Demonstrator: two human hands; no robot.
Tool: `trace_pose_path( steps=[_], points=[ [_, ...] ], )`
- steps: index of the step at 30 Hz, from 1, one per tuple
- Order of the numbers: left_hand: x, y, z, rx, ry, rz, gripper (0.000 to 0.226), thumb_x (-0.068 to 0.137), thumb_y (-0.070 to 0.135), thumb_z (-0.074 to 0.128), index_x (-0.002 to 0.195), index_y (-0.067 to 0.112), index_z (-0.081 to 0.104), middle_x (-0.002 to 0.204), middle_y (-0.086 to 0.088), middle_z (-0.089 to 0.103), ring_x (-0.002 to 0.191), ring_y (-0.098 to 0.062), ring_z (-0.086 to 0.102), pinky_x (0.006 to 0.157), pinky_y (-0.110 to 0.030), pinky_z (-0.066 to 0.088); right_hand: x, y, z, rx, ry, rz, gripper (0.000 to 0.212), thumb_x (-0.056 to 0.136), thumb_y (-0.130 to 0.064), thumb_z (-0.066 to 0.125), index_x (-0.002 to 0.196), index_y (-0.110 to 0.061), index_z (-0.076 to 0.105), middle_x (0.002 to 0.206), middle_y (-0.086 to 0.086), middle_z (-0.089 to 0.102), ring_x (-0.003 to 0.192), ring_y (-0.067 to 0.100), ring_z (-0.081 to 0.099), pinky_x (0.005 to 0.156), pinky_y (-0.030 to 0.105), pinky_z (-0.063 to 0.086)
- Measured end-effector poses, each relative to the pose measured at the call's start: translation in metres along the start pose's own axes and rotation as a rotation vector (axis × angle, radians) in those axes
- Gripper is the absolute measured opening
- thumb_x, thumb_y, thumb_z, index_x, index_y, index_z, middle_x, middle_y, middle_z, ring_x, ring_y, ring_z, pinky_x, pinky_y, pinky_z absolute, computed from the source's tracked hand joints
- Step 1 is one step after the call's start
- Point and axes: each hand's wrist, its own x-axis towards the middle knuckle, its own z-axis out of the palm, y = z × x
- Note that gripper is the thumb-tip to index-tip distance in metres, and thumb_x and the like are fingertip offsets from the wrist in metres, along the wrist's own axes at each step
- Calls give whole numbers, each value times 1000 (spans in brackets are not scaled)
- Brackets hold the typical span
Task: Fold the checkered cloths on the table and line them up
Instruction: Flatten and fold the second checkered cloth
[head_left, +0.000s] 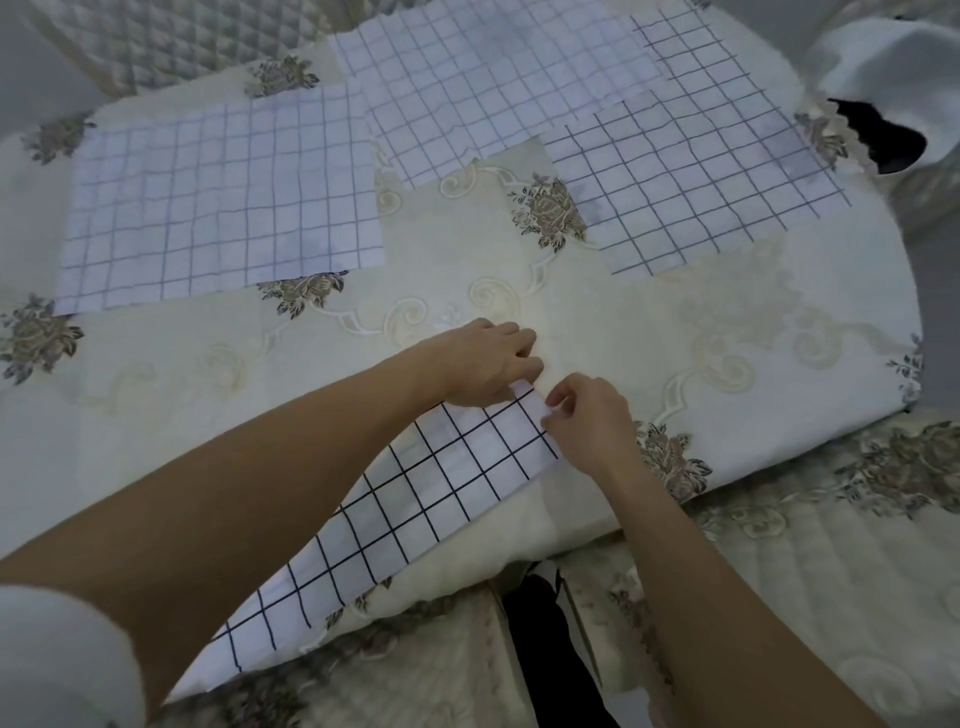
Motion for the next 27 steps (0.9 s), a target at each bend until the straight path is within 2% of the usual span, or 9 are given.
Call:
trace_pose_path(
  steps=[4,7,11,15,19,22,24,25,27],
  points=[
    [11,3,-8,7,-27,19,19,98,27,51,114,19,55,118,-2,52,106,-22,50,95,-38,41,3,4,-5,66,-67,57,22,80,-22,76,94,-20,58,94,1,63,89,22,60,77,32,48],
    [15,4,-13,-3,-67,31,15,100,26,47,111,18,53,111,3,58,104,-20,51,97,-36,39,4,5,-6,78,-154,116,26,81,-33,75,96,-18,59,90,-3,62,84,19,60,73,32,49],
    [18,0,-15,-92,-132,26,15,98,22,49,113,17,50,105,1,62,100,-22,55,98,-38,38,4,6,-7,54,-212,116,26,81,-32,75,72,-16,56,71,-1,59,69,20,57,61,29,42],
    [23,-2,-19,-150,-215,11,29,101,24,49,130,21,52,119,0,60,107,-23,57,89,-38,45,5,9,-13,73,-213,68,28,82,-23,74,64,-18,54,61,-5,53,61,16,50,56,27,39],
    [34,-3,-27,-136,-279,1,27,105,27,45,124,14,59,107,0,48,103,-24,57,77,-31,39,11,18,-24,37,-192,-5,22,88,-23,71,75,-18,54,71,-5,54,68,15,50,56,24,37],
    [42,-4,-30,-93,-223,-19,24,105,26,46,119,13,61,113,-3,60,106,-24,58,73,-30,34,17,22,-32,97,-185,-1,16,92,-29,64,84,-22,53,81,-5,56,71,15,53,55,23,36],
    [46,-6,-31,-89,-164,-49,21,103,27,49,114,14,62,109,-7,65,104,-28,60,74,-35,42,21,22,-36,145,-163,13,17,94,-36,62,93,-19,60,86,-5,61,72,9,55,54,19,36],
    [48,-6,-32,-91,-152,-70,21,102,27,50,113,15,63,107,-9,66,102,-31,61,76,-37,46,24,24,-38,145,-155,-2,21,95,-37,61,91,-16,63,83,-5,61,70,8,54,53,16,35],
    [53,-5,-36,-99,-137,-106,20,100,27,53,115,17,64,106,-12,65,102,-34,61,79,-40,49,29,27,-44,123,-149,-52,34,97,-32,59,73,-8,60,66,-2,52,60,12,44,47,14,27]
  ],
)
